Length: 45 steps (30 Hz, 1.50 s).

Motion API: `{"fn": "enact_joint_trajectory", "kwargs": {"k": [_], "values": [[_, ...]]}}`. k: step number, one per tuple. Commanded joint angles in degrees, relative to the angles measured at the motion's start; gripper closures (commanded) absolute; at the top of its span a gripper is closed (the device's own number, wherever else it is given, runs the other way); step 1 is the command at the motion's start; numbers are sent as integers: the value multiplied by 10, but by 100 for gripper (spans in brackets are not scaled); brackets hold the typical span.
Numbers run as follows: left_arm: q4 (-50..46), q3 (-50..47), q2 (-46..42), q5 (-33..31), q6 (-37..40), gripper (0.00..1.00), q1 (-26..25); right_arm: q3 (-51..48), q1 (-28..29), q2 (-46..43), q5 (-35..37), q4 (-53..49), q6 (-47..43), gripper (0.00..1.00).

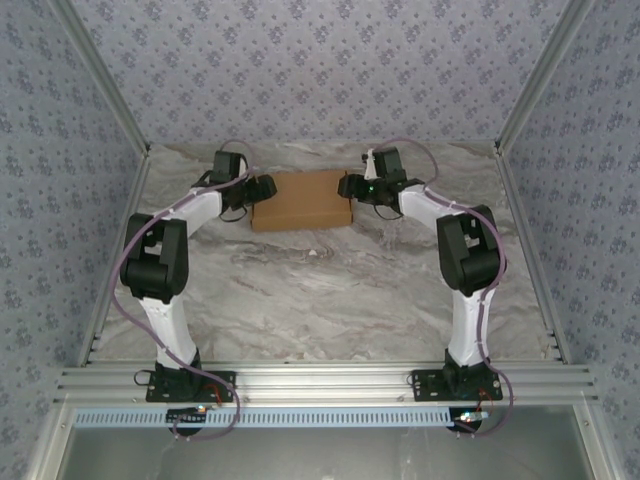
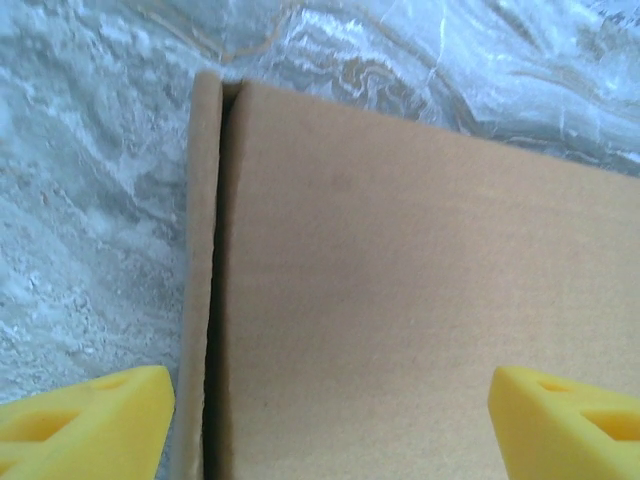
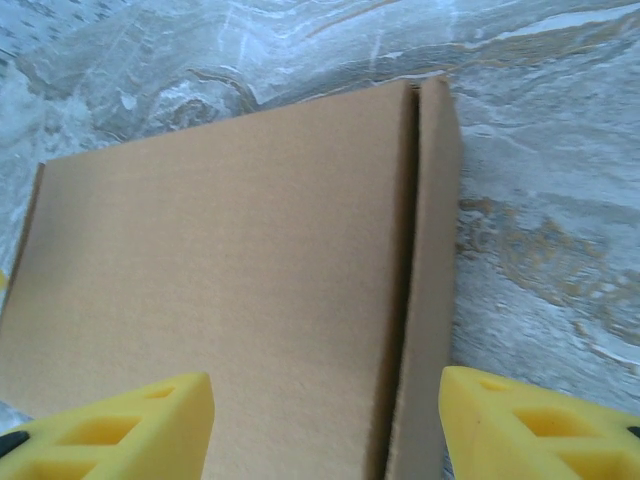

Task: Fold the paper box

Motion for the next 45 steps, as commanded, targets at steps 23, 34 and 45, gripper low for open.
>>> {"fn": "enact_joint_trajectory", "kwargs": {"k": [23, 34, 45], "values": [[154, -432, -496, -349, 149, 1, 3, -406, -16, -534, 517, -28, -230, 1], [301, -550, -475, -309, 208, 1, 70, -561, -62, -572, 518, 127, -216, 1], [475, -573, -353, -231, 214, 1, 122, -640, -122, -477, 429, 320, -226, 1]]}}
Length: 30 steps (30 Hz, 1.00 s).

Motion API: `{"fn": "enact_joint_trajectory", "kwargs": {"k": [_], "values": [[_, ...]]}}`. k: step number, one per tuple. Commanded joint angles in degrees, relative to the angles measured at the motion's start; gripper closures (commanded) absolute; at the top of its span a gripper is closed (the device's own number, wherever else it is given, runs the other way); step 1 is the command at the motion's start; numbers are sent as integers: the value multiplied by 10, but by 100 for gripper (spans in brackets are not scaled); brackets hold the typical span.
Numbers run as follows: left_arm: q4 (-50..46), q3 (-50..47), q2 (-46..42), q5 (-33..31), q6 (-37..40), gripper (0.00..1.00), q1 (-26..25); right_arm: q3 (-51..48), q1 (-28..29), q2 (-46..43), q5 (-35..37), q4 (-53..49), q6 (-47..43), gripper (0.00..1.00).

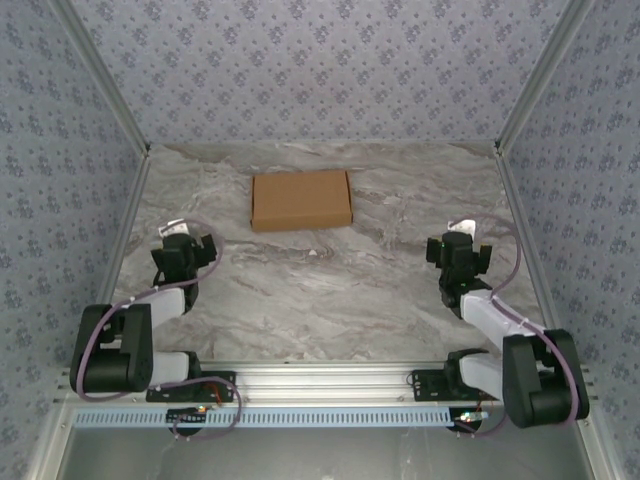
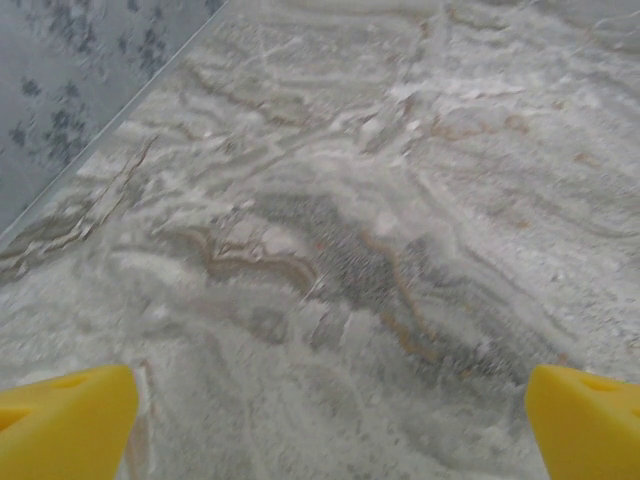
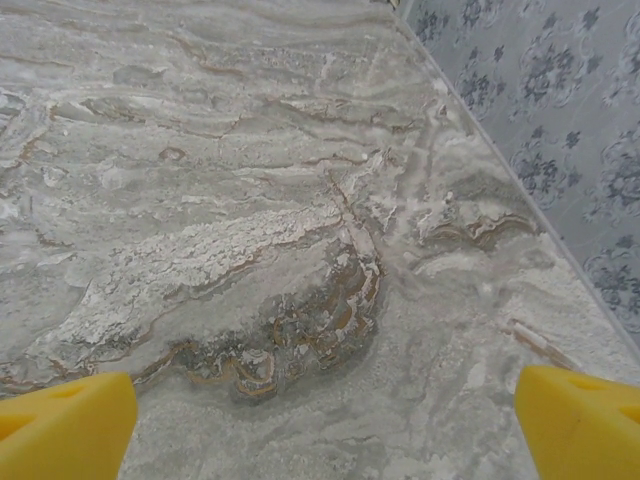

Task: Fold the paper box

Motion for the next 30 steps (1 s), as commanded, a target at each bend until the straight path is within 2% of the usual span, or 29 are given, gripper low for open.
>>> {"fn": "enact_joint_trajectory", "kwargs": {"k": [1, 4, 6, 9, 10, 14, 18, 22, 23, 30], "values": [[77, 14, 10, 47, 24, 1, 11, -16, -9, 20, -24, 100, -7, 1], [114, 10, 33, 79, 30, 1, 27, -28, -15, 34, -34, 156, -15, 1], [177, 0, 79, 103, 25, 1, 41, -27, -23, 43, -43, 170, -21, 1], [207, 13, 131, 139, 40, 1, 40, -28, -32, 57, -57, 196, -32, 1], [175, 21, 121, 139, 42, 1, 39, -32, -38, 64, -64, 216, -35, 1], [161, 34, 126, 152, 61, 1, 31, -34, -64, 86, -126, 254, -25, 1], [147, 39, 126, 141, 69, 1, 21, -36, -68, 157, -171, 327, -32, 1], [149, 39, 126, 136, 71, 1, 18, -1, -62, 209, -188, 315, -46, 1], [149, 39, 126, 135, 71, 1, 17, 4, -66, 203, -195, 289, -42, 1], [149, 39, 125, 133, 72, 1, 16, 14, -82, 207, -218, 279, -31, 1]]}}
